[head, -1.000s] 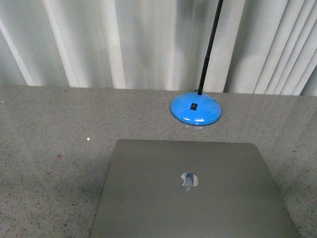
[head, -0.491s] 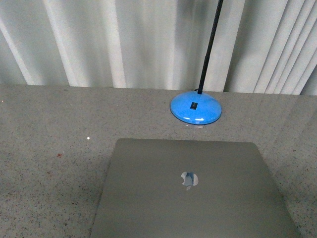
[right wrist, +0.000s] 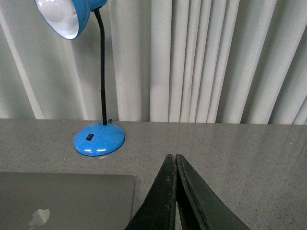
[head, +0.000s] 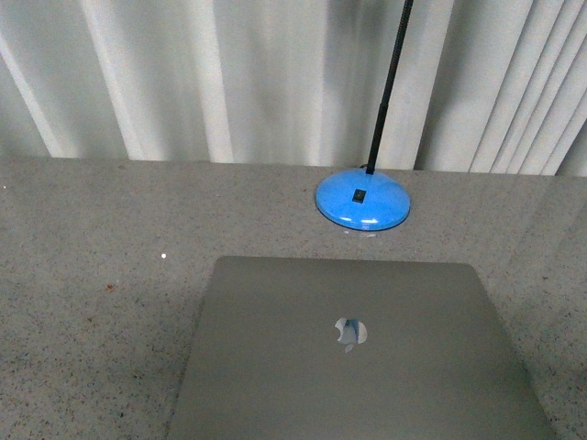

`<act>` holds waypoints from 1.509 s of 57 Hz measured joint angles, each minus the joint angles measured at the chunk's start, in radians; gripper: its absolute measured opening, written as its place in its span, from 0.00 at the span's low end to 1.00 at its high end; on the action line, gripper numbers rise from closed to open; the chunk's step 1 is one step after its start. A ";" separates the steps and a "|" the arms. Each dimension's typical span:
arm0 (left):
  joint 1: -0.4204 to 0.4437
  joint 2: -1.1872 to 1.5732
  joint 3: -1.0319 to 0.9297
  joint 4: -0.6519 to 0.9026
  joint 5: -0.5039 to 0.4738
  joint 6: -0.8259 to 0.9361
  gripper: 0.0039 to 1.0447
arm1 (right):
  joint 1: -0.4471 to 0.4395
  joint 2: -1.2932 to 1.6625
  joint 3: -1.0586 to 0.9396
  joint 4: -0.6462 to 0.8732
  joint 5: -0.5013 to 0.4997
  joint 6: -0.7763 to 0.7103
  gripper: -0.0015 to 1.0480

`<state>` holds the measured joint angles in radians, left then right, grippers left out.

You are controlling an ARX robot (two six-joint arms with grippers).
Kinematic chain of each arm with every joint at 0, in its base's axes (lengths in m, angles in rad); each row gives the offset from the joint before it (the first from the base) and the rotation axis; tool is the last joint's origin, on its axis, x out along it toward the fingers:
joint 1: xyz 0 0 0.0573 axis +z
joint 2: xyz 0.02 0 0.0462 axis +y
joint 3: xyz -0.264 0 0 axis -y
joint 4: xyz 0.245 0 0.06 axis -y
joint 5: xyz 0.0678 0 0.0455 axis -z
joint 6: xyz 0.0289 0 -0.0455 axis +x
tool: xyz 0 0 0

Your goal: Close laptop

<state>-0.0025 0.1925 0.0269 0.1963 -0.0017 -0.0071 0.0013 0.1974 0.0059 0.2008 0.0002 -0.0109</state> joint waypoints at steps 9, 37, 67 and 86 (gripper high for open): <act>0.000 -0.118 0.000 -0.151 0.003 0.000 0.03 | 0.000 -0.102 0.000 -0.129 0.000 0.000 0.03; 0.000 -0.189 0.000 -0.194 0.002 0.000 0.27 | 0.000 -0.193 0.000 -0.200 -0.002 0.000 0.26; 0.000 -0.189 0.000 -0.194 0.002 0.002 0.94 | 0.000 -0.193 0.000 -0.200 -0.002 0.000 0.93; 0.000 -0.189 0.000 -0.194 0.002 0.002 0.94 | 0.000 -0.193 0.000 -0.200 -0.002 0.000 0.93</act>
<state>-0.0025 0.0032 0.0273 0.0021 -0.0002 -0.0048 0.0013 0.0044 0.0063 0.0006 -0.0013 -0.0105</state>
